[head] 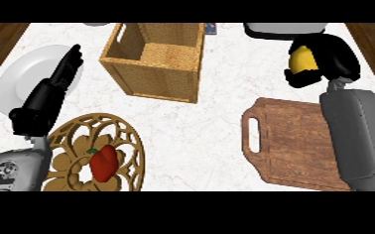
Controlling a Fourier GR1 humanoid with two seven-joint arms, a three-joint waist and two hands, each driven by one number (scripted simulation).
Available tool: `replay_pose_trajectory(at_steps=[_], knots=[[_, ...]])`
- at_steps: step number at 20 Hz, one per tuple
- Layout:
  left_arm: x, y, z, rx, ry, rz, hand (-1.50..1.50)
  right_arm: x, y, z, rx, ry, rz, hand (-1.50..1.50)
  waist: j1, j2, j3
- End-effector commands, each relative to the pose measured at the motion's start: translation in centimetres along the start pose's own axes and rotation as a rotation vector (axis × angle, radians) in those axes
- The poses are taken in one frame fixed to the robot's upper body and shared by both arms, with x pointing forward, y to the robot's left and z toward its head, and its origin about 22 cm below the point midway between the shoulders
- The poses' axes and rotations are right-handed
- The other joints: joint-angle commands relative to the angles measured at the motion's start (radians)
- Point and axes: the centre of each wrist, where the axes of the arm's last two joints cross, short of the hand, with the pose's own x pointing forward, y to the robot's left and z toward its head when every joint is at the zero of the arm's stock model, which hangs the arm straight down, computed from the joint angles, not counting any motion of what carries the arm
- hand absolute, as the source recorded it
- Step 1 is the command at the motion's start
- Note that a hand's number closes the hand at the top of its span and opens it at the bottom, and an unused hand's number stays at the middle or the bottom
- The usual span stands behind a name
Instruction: Pick the lemon from the cutting board and place it in the basket
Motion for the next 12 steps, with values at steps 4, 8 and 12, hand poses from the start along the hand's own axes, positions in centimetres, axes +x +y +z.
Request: replay_pose_trajectory(at_steps=[4,8,12], knots=[[-0.4,0.9,0.3,0.024,0.000,-0.004,0.00,5.9,-7.2,-1.9,-0.234,-0.208,-0.440,1.50,-0.010,-0.007,-0.001],[-1.7,1.4,1.0,0.010,0.004,-0.015,0.00,11.3,-12.1,-2.2,-0.250,-0.305,-0.433,1.50,-0.010,-0.005,-0.003],[-1.9,-0.9,-0.4,0.024,0.004,-0.012,0.00,15.7,-14.2,-2.0,-0.193,-0.386,-0.482,1.50,-0.017,-0.002,-0.002]])
